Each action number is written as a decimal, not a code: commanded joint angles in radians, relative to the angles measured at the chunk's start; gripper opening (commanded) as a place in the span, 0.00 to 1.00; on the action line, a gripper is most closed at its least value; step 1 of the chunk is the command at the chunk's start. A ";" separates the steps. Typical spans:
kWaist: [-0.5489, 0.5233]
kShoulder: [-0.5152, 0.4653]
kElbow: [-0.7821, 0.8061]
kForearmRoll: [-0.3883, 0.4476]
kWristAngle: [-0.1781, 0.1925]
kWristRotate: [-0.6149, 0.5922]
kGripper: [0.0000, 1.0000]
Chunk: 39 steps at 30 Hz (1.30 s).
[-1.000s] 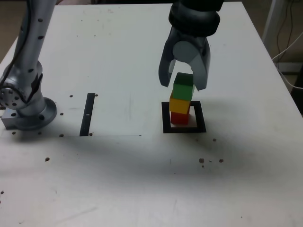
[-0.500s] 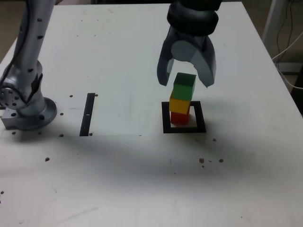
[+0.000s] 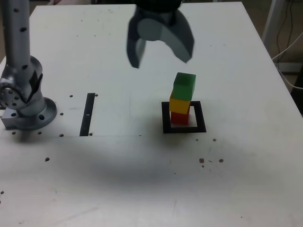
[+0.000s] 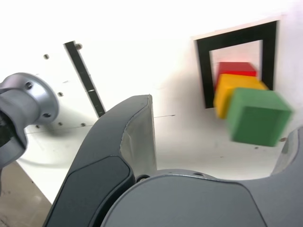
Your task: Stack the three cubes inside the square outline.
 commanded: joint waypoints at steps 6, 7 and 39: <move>-0.001 -0.110 0.188 -0.068 -0.005 -0.034 1.00; -0.001 -0.128 0.222 -0.083 -0.006 -0.041 1.00; 0.029 -0.313 0.946 -0.557 -0.119 -0.098 1.00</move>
